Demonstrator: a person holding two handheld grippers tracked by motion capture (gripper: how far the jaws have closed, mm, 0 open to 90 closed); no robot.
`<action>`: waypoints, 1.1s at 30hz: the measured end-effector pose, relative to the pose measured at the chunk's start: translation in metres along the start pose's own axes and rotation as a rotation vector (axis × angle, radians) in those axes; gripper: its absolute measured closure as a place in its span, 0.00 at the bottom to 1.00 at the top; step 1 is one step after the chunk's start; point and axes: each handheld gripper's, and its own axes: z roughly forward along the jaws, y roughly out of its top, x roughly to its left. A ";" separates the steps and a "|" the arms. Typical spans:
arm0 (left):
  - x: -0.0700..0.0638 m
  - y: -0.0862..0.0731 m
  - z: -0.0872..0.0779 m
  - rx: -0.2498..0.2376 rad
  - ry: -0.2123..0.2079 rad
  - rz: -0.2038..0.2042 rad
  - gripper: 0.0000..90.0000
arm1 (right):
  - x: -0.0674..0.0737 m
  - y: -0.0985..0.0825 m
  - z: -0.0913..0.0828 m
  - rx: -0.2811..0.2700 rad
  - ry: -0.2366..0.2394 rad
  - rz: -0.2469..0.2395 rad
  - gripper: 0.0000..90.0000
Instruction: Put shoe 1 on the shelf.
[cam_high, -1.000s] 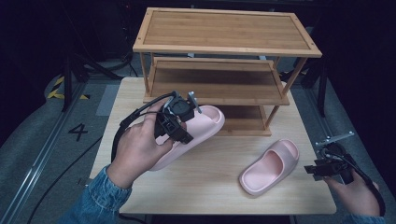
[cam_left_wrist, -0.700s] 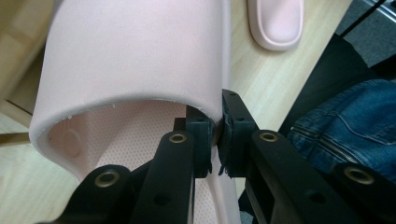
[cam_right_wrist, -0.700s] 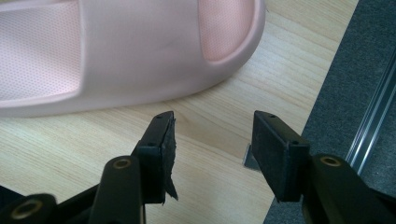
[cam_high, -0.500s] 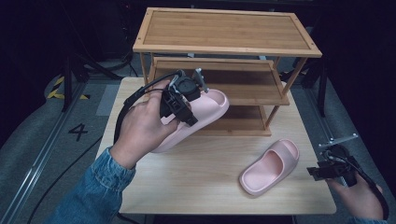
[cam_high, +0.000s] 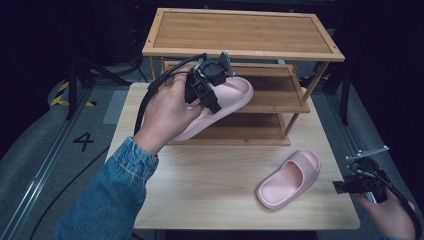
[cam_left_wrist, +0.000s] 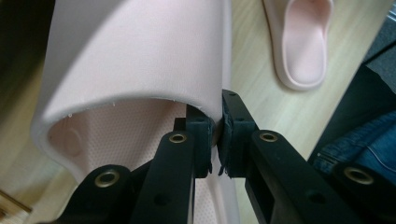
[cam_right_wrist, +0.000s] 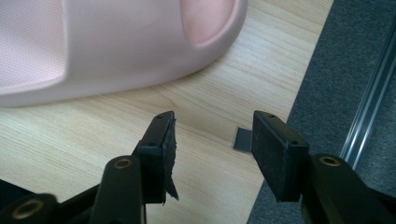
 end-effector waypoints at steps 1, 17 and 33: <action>0.004 0.006 0.005 0.011 0.014 0.000 0.94 | -0.001 -0.001 -0.001 -0.001 -0.001 0.003 0.57; 0.010 0.031 0.036 0.022 0.103 -0.001 0.94 | -0.001 -0.002 -0.012 -0.038 -0.010 -0.014 0.56; 0.025 0.031 0.065 -0.012 0.145 -0.073 0.94 | 0.001 0.002 -0.012 -0.042 -0.008 -0.029 0.56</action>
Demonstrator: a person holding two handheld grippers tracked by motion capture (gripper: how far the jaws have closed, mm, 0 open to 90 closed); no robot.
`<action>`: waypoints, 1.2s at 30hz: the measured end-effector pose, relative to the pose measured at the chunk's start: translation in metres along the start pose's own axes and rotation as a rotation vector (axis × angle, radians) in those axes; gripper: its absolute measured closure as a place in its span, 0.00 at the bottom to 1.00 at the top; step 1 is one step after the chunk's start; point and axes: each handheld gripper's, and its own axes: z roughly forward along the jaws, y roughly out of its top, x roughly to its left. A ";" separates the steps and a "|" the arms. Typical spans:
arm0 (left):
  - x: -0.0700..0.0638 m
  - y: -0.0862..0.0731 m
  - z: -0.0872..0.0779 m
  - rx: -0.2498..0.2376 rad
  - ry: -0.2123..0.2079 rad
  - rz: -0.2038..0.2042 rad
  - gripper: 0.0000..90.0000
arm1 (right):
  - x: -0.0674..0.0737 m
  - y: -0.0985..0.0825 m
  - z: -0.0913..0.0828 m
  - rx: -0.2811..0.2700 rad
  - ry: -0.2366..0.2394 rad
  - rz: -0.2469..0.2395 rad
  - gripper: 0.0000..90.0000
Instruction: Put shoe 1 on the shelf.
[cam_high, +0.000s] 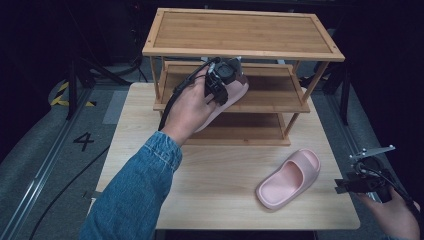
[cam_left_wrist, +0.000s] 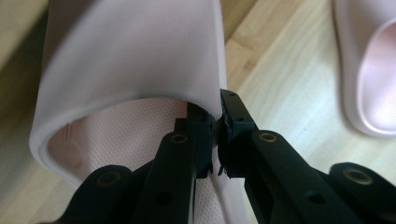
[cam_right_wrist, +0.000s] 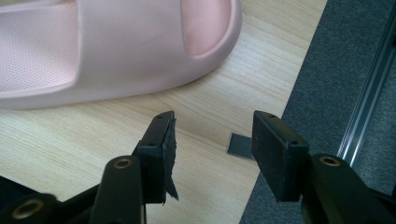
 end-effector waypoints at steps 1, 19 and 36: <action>-0.001 0.000 0.001 0.001 0.005 -0.005 0.94 | 0.000 0.000 0.000 0.001 0.002 0.005 0.56; 0.002 -0.026 -0.028 -0.070 -0.049 -0.051 0.66 | -0.001 0.003 0.001 -0.002 0.003 0.002 0.55; 0.032 -0.087 -0.056 0.073 -0.027 -0.153 0.87 | 0.006 0.014 0.005 -0.006 0.017 -0.033 0.54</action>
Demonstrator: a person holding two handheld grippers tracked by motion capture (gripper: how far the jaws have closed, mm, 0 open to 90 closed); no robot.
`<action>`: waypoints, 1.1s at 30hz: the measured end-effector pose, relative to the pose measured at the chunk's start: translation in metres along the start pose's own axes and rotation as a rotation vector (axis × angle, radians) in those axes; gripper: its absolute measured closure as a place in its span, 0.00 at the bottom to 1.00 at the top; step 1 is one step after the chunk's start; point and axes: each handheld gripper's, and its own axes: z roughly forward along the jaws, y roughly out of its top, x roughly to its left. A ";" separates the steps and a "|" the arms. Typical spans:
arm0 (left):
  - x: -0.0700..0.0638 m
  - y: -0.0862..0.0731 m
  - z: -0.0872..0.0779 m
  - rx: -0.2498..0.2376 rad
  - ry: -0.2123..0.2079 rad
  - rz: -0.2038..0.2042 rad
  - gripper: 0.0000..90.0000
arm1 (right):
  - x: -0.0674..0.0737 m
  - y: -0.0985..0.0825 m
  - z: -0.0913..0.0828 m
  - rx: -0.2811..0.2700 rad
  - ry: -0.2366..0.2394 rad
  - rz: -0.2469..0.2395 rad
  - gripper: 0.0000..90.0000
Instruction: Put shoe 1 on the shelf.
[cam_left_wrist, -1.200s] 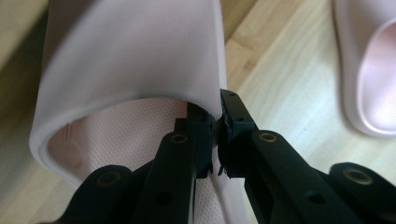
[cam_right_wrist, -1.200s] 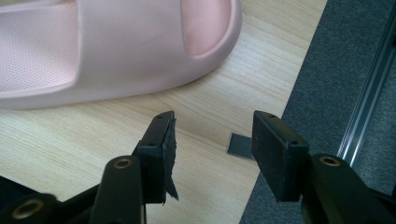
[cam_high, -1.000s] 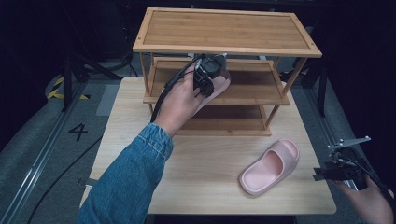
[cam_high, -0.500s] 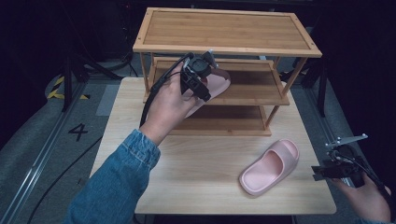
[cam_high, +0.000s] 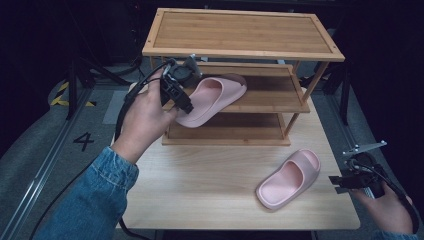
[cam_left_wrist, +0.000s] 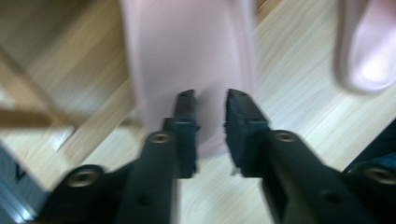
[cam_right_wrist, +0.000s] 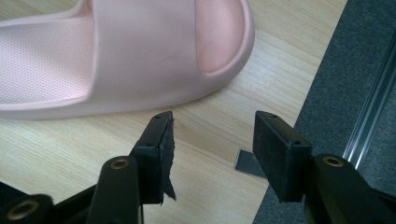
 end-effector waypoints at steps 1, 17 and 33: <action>0.005 -0.003 0.001 0.003 0.002 -0.011 0.90 | 0.000 0.000 0.000 0.002 0.000 -0.001 0.54; 0.035 -0.011 0.034 0.070 -0.029 -0.040 0.99 | 0.001 0.000 0.003 0.010 0.002 0.004 0.53; -0.024 0.013 0.041 0.071 -0.121 0.094 0.96 | 0.001 -0.001 0.003 0.012 0.009 0.004 0.53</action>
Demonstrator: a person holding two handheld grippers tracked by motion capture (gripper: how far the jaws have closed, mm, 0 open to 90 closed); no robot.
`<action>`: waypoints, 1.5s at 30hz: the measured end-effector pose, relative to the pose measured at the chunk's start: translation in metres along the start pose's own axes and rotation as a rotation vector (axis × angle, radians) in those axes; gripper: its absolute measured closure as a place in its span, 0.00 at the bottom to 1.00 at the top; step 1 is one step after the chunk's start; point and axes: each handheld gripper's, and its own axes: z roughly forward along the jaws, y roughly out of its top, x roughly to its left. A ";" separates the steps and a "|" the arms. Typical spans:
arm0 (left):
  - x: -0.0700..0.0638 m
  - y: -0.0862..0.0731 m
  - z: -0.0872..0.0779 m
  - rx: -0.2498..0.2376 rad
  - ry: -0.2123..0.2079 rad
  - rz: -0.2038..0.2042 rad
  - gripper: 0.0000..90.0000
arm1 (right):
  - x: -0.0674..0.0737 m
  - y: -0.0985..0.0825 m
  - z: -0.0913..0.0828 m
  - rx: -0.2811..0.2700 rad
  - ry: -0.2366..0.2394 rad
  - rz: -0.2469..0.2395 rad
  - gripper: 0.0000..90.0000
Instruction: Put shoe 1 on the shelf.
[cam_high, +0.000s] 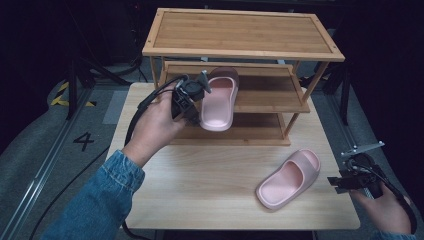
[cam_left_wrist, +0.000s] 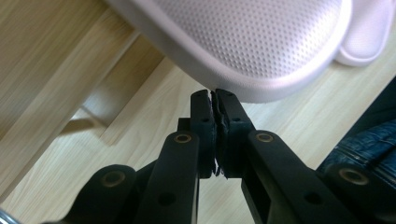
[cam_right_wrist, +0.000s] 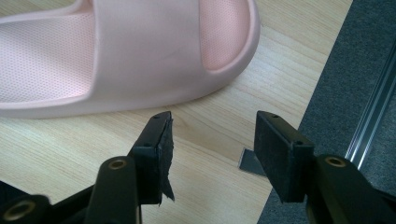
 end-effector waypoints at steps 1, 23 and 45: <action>-0.002 0.003 0.001 -0.005 -0.005 0.021 0.96 | 0.000 0.000 0.000 -0.002 0.000 0.002 0.53; -0.053 0.029 0.016 -0.002 -0.129 0.136 0.92 | 0.000 -0.003 0.001 0.007 0.000 0.007 0.53; -0.025 0.054 0.024 -0.001 -0.036 0.088 0.96 | -0.002 -0.008 0.002 0.012 -0.003 0.012 0.53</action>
